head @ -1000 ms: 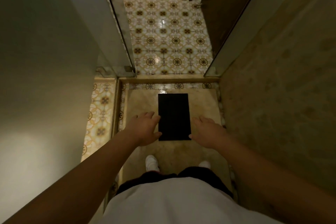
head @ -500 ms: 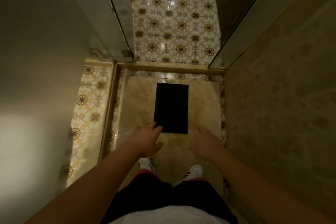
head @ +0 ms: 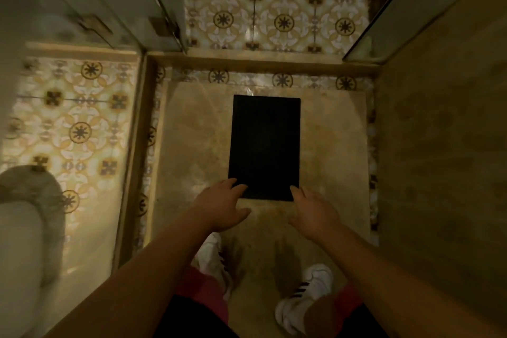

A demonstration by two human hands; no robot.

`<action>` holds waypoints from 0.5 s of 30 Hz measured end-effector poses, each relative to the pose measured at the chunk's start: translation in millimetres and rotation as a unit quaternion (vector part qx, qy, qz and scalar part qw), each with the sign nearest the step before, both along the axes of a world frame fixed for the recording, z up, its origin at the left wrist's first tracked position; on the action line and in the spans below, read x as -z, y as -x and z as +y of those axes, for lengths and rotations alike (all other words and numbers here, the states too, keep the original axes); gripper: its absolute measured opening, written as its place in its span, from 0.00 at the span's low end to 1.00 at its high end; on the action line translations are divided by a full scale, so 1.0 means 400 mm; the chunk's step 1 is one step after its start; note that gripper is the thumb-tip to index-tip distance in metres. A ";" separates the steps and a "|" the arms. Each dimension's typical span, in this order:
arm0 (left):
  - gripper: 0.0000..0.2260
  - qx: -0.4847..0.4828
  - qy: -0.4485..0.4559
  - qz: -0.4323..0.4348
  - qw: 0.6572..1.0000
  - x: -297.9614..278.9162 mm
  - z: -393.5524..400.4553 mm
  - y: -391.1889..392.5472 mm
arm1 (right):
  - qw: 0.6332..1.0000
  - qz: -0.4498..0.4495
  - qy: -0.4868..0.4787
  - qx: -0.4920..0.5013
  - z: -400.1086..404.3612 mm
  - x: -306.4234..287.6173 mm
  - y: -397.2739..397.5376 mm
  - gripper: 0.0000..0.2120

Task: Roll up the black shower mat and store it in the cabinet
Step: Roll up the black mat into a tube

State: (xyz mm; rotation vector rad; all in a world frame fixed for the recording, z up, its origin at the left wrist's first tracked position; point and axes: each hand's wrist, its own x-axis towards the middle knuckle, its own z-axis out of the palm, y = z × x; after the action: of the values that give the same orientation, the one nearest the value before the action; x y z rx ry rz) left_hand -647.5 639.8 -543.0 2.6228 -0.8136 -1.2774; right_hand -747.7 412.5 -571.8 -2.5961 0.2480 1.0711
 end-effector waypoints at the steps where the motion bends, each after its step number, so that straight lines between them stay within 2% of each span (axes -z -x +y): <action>1: 0.31 0.001 -0.002 0.006 1.000 0.084 -0.003 -0.013 | 1.000 0.003 0.003 0.001 0.002 0.082 -0.008 0.40; 4: 0.31 0.026 -0.021 0.006 0.999 0.331 -0.001 -0.047 | 1.000 0.009 0.004 -0.010 0.011 0.319 -0.029 0.39; 8: 0.27 0.157 -0.045 -0.003 0.987 0.615 0.000 -0.084 | 0.999 -0.002 0.015 -0.043 0.019 0.575 -0.044 0.34; 13: 0.23 0.221 -0.021 -0.058 0.973 0.853 0.016 -0.092 | 0.996 -0.018 0.033 -0.078 0.013 0.785 -0.050 0.26; 15: 0.23 0.235 -0.031 -0.082 0.968 0.913 0.026 -0.060 | 0.992 -0.026 0.046 -0.114 0.009 0.838 -0.043 0.26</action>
State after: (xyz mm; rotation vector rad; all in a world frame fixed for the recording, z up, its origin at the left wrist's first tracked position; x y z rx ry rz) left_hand -623.5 650.0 -908.3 2.7079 -1.5199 -1.1977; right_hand -730.6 416.3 -907.0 -2.7820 -0.0125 1.0875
